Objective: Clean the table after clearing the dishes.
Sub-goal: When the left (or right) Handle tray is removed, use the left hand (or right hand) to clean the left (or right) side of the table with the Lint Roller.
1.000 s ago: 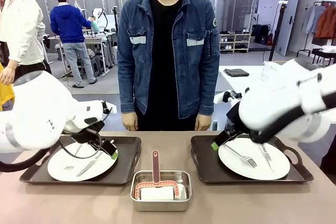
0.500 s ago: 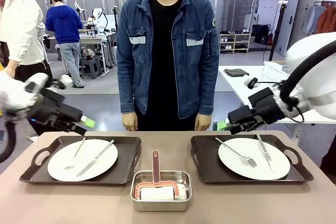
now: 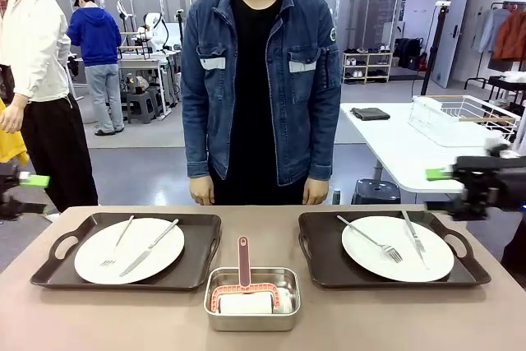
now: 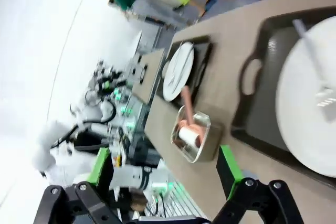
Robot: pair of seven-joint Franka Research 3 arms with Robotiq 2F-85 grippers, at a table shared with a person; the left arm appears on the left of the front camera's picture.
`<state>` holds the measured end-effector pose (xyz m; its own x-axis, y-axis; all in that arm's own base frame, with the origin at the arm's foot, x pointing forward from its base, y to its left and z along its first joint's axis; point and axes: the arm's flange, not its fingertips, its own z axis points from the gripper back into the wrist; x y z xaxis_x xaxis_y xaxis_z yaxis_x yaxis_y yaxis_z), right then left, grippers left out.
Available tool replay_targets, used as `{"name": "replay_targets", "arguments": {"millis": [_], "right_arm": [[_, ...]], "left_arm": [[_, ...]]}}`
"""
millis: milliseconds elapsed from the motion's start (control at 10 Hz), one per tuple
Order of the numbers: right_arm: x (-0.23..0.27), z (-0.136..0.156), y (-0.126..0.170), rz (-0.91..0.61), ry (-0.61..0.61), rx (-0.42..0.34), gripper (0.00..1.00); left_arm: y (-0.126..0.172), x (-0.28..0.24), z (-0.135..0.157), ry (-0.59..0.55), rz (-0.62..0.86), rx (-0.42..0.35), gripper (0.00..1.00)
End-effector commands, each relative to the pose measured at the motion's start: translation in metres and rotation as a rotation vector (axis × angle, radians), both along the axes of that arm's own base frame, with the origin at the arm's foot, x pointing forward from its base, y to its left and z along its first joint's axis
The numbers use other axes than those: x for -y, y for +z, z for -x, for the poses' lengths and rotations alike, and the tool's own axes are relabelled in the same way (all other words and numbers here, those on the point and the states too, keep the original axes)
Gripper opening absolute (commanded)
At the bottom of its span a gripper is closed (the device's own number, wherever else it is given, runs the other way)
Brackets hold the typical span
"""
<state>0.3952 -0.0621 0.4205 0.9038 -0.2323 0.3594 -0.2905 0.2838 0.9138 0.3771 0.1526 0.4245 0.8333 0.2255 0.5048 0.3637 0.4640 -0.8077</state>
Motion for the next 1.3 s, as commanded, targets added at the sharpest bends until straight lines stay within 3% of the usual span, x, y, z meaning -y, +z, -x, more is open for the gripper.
{"name": "replay_targets", "arguments": {"millis": [0,300,500,600,1200], "right_arm": [[0.045,0.034,0.01,-0.038,-0.196,0.019,1.0],[0.111,0.105,0.023,-0.073,-0.472,0.057,1.0],[0.117,0.11,0.038,-0.001,-0.572,0.016,1.0],[0.148,0.095,0.027,-0.052,-0.473,0.068,1.0],[0.148,0.095,0.027,-0.052,-0.473,0.068,1.0]], "left_arm": [[0.003,-0.028,0.017,0.127,-0.001,0.022,1.0],[0.017,-0.099,0.07,0.405,-0.016,0.007,1.0],[0.028,-0.119,0.076,0.508,-0.064,-0.03,1.0],[0.015,-0.12,0.076,0.39,-0.026,0.015,1.0],[0.015,-0.12,0.076,0.39,-0.026,0.015,1.0]]}}
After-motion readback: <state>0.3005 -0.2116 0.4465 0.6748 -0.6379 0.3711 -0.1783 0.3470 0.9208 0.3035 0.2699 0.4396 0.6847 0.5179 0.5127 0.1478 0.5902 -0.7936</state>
